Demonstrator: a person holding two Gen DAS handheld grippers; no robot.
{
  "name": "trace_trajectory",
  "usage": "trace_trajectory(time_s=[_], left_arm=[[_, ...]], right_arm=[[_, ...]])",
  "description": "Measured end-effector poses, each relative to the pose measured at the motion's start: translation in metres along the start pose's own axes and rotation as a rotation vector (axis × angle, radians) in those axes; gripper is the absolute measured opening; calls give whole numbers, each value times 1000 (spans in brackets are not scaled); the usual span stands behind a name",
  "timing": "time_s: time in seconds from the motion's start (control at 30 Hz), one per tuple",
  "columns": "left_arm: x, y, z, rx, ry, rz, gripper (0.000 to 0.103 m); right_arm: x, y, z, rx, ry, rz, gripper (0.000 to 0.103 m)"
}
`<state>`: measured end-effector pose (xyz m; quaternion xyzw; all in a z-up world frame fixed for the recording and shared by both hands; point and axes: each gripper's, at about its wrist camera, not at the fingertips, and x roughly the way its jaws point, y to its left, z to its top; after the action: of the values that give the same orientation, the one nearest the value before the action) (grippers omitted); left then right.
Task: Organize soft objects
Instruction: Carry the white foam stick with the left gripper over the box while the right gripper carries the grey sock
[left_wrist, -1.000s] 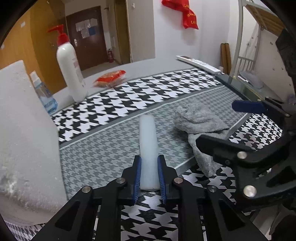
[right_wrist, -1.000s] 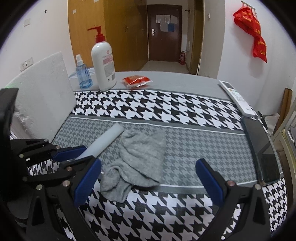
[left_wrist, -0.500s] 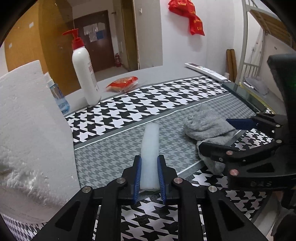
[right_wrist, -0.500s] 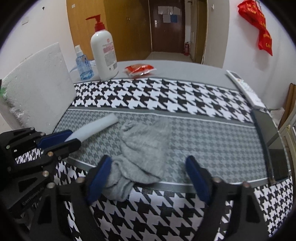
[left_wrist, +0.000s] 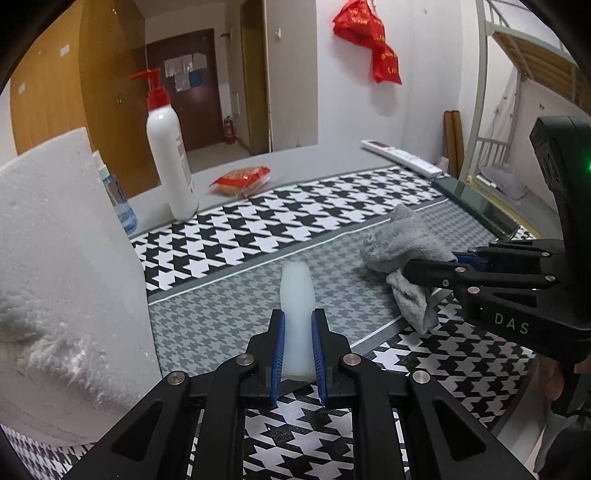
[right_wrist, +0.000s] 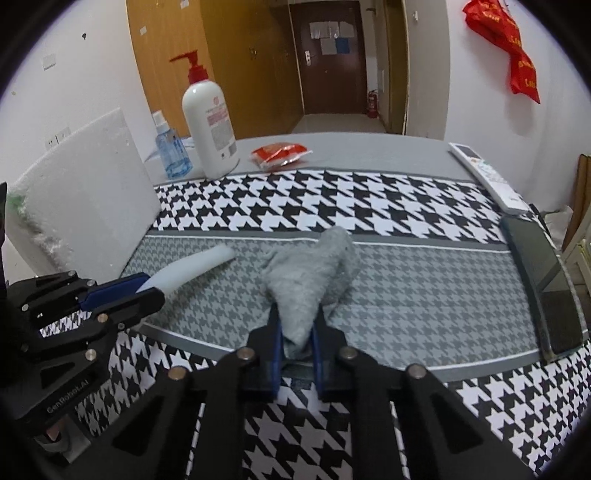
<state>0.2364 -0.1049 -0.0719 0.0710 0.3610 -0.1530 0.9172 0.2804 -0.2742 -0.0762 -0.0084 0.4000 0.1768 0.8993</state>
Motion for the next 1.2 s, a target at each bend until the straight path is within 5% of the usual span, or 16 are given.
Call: trace_trajectory(time_s=[1.2], left_arm=[[-92, 18, -2, -35, -227, 24, 16]], right_arm=[[-91, 45, -8, -21, -221, 14, 17]])
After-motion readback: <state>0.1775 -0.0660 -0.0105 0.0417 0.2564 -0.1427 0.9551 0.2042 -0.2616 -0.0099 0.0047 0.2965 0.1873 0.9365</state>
